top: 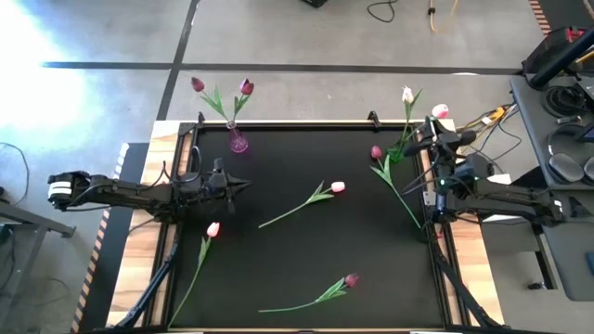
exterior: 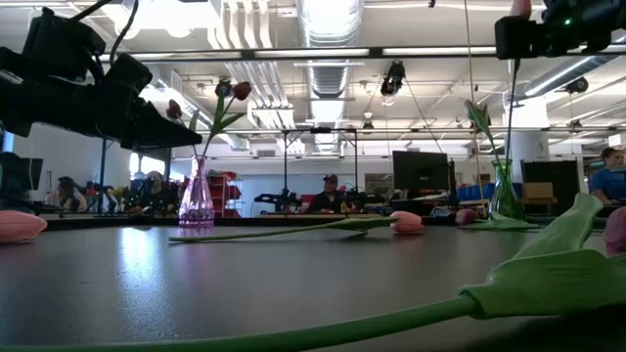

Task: Sort flowers into vase by color
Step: Put the pink flower into the green vase, then put the red flower into the violet vase

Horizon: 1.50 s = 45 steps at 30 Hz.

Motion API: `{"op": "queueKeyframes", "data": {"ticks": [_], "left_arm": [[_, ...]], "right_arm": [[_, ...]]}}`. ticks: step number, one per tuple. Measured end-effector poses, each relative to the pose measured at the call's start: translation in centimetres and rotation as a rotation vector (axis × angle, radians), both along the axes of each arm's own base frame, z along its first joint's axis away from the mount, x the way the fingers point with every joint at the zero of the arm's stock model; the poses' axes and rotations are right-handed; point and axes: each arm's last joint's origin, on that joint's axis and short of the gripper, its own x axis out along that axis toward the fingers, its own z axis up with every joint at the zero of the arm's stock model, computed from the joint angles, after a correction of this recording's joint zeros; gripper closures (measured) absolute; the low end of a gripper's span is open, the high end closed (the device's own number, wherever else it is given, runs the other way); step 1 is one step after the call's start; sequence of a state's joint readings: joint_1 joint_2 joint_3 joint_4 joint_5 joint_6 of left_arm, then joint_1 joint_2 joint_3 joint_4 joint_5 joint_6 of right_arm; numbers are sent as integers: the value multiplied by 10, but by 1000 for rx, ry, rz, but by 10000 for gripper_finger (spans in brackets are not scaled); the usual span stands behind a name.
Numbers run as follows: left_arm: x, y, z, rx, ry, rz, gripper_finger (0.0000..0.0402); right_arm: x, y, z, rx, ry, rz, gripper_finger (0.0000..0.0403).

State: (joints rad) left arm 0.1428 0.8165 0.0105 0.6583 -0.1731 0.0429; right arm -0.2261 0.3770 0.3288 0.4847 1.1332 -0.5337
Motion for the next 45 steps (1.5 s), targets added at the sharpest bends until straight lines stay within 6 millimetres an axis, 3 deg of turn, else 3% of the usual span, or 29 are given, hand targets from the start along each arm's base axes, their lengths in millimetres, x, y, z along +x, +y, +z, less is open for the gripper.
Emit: {"op": "queueKeyframes", "data": {"ticks": [6, 12, 17, 36, 42, 45], "left_arm": [[0, 0, 0, 0, 0, 0, 400], [0, 0, 0, 0, 0, 0, 400], [0, 0, 0, 0, 0, 0, 400], [0, 0, 0, 0, 0, 0, 400], [0, 0, 0, 0, 0, 0, 400], [0, 0, 0, 0, 0, 0, 400]], "right_arm": [[-2, -2, 1, 34, -59, -60, 277], [3, -3, -2, 55, -56, -77, 249], [9, -5, 1, 67, -31, -94, 250], [46, -13, 70, 105, 136, -119, 242], [55, -4, 83, 110, 223, -43, 248], [66, 7, 78, 101, 293, 37, 281]]}}
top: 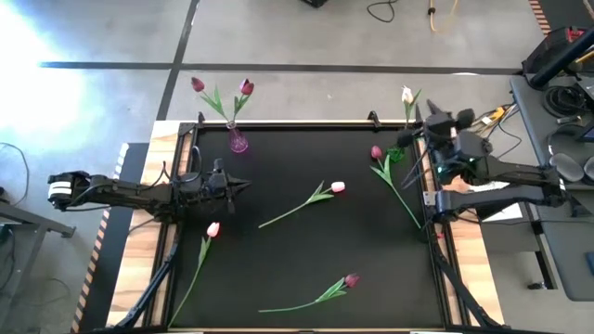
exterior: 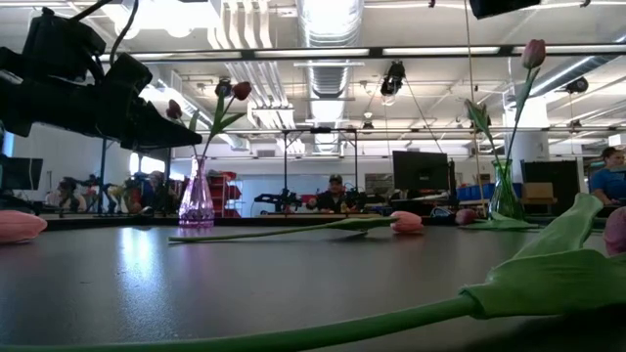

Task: Sort flowers into vase by color
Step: Put the red flower into the violet vase

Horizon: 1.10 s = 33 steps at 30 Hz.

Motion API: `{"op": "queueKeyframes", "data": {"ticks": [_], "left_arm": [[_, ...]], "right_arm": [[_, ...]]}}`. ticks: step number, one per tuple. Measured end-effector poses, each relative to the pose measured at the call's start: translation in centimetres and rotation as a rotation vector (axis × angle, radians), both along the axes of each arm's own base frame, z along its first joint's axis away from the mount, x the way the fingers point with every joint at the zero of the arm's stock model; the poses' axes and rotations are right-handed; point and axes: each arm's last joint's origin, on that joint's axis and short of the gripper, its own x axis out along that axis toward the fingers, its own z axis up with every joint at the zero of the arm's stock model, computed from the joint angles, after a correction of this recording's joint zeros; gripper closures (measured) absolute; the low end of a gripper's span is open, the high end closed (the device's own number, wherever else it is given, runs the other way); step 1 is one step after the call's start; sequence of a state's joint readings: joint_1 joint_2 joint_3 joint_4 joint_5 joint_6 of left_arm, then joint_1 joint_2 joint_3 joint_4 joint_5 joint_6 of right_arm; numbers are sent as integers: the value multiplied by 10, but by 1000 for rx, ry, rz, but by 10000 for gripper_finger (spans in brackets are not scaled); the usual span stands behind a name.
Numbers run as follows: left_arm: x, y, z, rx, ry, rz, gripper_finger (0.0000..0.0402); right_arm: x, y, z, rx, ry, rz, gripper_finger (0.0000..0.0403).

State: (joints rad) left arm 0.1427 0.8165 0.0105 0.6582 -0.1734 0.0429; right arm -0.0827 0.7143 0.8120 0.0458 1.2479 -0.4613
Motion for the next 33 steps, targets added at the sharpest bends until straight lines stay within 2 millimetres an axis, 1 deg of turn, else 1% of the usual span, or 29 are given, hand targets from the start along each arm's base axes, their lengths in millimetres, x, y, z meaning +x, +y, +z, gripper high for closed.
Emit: {"op": "queueKeyframes", "data": {"ticks": [4, 5, 6, 9, 12, 16, 19, 21, 26, 30, 33], "left_arm": [[0, 0, 0, -5, -2, -7, 400], [0, -1, 0, -8, -2, -18, 400], [0, -1, 0, -14, -3, -37, 400], [1, -4, 0, -23, -1, -87, 400], [5, -6, 1, -36, 73, -105, 401], [16, -11, 13, -41, 174, -148, 401], [28, -18, 25, -41, 218, -191, 401], [37, -24, 29, -42, 251, -221, 401], [64, -41, 28, -67, 336, -292, 401], [92, -59, 22, -88, 408, -343, 401], [117, -73, 18, -114, 445, -381, 402]], "right_arm": [[19, 17, -14, 10, 71, 158, 365], [24, 23, -18, 15, 88, 198, 379], [29, 28, -23, 22, 98, 234, 384], [44, 45, -36, 35, 133, 319, 392], [56, 63, -45, 42, 151, 386, 394], [66, 88, -58, 63, 154, 474, 394], [70, 106, -67, 81, 143, 530, 394], [72, 118, -73, 89, 141, 558, 394], [73, 142, -87, 96, 129, 590, 394], [73, 158, -96, 124, 108, 638, 394], [74, 165, -102, 134, 107, 657, 394]]}}
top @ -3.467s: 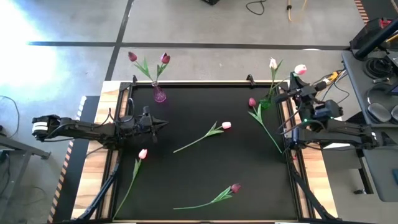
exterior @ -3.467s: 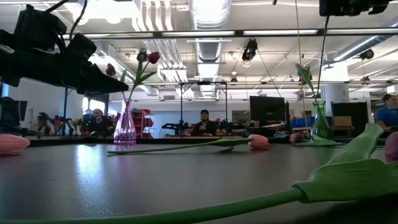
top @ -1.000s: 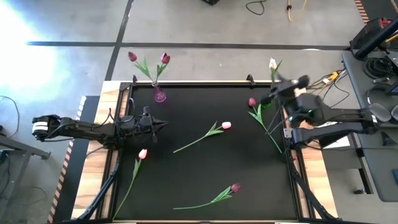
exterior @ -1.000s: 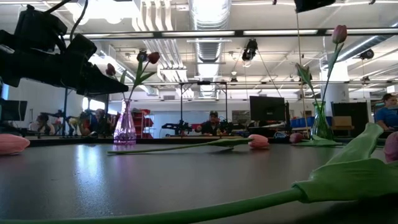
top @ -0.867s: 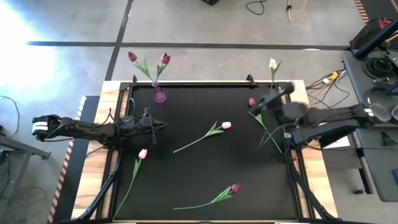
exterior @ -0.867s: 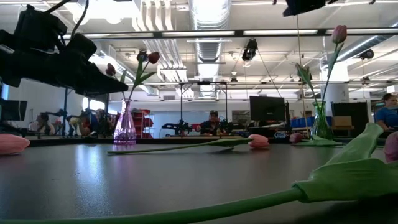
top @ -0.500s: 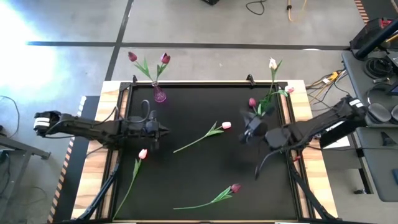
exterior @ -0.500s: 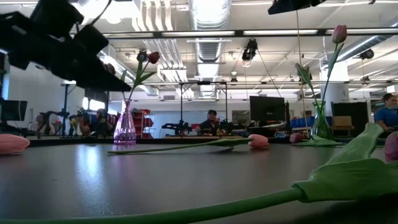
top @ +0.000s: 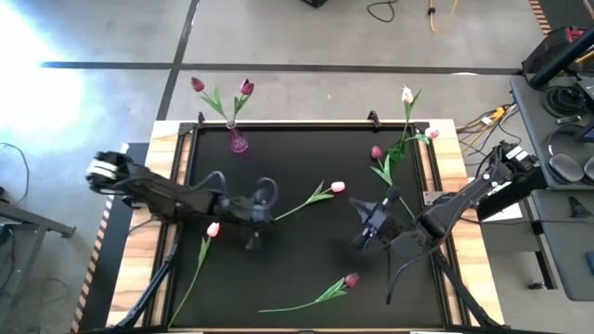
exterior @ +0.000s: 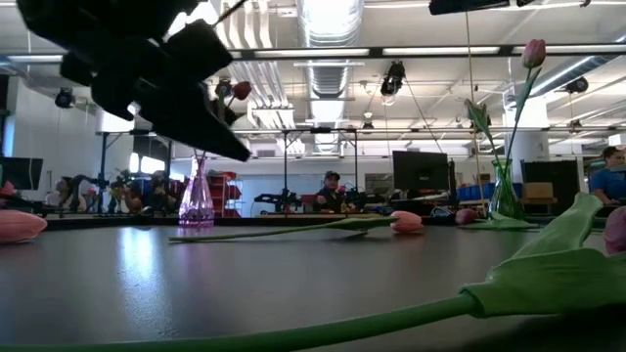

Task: Sort flowers into vase by color
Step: Put the red flower into the violet vase

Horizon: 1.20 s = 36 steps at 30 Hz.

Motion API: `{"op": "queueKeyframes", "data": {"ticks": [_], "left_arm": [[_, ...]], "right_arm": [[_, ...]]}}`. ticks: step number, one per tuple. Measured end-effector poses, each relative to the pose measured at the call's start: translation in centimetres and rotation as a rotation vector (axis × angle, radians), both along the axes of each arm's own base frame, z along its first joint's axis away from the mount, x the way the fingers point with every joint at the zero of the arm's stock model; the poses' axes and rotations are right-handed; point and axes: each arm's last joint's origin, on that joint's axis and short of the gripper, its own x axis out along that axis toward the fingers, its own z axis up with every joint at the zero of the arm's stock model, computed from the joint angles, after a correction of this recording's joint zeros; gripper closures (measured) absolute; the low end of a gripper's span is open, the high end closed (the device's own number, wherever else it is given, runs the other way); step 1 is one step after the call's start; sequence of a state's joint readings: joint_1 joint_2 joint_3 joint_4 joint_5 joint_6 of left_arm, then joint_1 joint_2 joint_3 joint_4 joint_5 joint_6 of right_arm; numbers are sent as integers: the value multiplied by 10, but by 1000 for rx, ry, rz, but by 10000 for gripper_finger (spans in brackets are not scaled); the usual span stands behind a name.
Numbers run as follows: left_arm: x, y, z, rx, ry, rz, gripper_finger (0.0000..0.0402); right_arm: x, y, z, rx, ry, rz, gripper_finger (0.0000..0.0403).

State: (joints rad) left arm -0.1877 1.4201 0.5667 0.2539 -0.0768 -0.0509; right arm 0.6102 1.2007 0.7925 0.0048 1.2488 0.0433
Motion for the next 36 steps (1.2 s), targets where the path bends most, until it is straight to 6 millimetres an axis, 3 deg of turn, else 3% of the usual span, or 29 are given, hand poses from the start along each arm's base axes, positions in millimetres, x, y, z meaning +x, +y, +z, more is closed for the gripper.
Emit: {"op": "queueKeyframes", "data": {"ticks": [9, 17, 24, 31, 36], "left_arm": [[68, -58, -14, -60, 56, -100, 401], [113, -103, -15, -133, 105, -241, 374], [150, -133, -15, -200, 131, -262, 315], [183, -151, -42, -233, 267, -185, 235], [196, -167, -46, -225, 311, -181, 188]], "right_arm": [[7, 7, -16, 44, -10, -8, 394], [7, 8, -16, 65, -10, 13, 394], [6, 7, -15, 64, -9, 14, 394], [5, 7, -14, 75, -7, 28, 394], [4, 6, -10, 95, -27, 27, 394]]}}
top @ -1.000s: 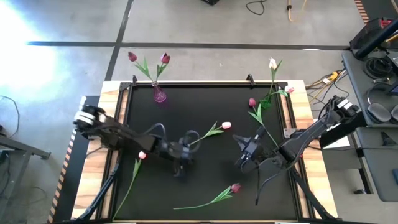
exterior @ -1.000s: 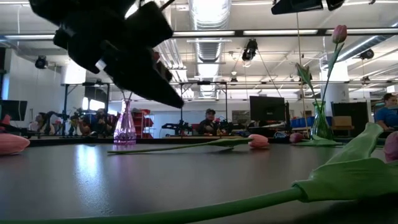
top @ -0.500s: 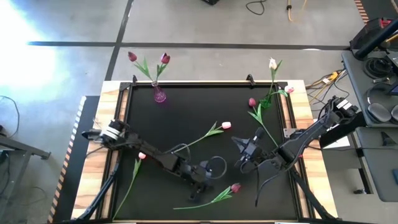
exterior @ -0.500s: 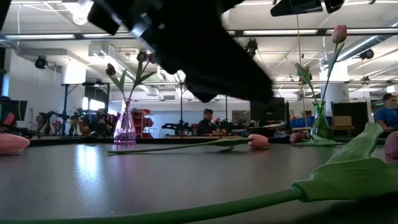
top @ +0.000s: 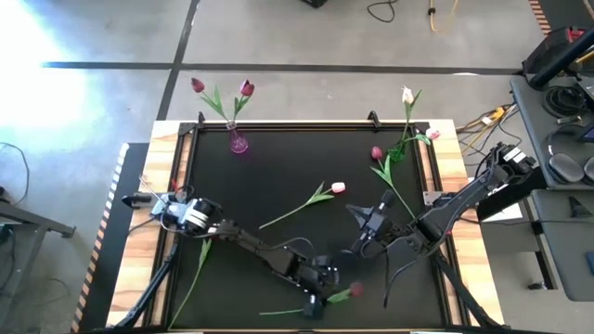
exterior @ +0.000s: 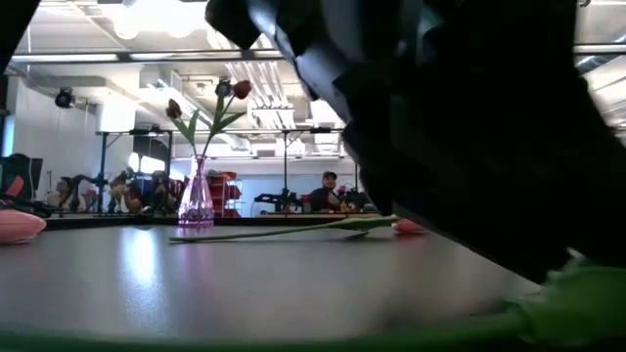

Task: Sort flowers into vase by color
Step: Put the red flower into the violet vase

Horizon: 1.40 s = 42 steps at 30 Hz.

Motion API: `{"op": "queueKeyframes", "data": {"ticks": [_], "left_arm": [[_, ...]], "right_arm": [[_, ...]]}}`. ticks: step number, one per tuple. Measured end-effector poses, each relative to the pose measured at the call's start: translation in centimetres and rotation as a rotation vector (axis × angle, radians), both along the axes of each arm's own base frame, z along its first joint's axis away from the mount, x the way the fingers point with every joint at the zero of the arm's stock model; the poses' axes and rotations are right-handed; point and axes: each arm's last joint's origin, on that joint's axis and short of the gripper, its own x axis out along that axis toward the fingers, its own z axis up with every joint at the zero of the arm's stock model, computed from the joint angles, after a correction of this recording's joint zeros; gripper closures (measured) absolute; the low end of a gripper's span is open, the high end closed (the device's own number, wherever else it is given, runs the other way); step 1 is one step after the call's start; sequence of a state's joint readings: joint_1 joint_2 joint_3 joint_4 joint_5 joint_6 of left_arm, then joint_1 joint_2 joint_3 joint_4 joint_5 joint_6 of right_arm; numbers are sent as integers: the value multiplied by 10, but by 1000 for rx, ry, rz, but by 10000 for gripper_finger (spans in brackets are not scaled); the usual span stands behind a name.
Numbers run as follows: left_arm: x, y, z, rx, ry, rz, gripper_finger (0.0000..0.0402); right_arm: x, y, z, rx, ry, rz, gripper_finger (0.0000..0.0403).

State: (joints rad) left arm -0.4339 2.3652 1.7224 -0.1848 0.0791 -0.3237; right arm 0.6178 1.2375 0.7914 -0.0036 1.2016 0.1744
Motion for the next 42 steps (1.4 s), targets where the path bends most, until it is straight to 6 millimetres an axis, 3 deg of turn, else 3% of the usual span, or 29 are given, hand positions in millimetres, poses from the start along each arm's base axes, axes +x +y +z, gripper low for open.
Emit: {"op": "queueKeyframes", "data": {"ticks": [4, 7, 11, 18, 26, 33, 42], "left_arm": [[4, -7, 4, 30, 4, -10, 178], [4, -7, 6, 75, 3, -24, 193], [3, -6, 7, 111, 11, -55, 245], [0, -4, 13, 182, 4, -83, 380], [-15, 5, 40, 408, 8, 3, 399], [-46, 20, 59, 461, -48, 92, 401], [-124, 64, 91, 382, -299, 323, 401]], "right_arm": [[-1, -1, 2, 6, -7, 0, 394], [-1, -1, 3, -2, -2, 2, 394], [-2, -1, 3, -2, -5, 0, 394], [-2, -1, 3, -9, 1, 0, 394], [-3, -2, 3, -19, 14, 1, 394], [-3, -2, 3, -24, 20, 1, 394], [-4, -4, 3, -40, 13, -29, 394]]}}
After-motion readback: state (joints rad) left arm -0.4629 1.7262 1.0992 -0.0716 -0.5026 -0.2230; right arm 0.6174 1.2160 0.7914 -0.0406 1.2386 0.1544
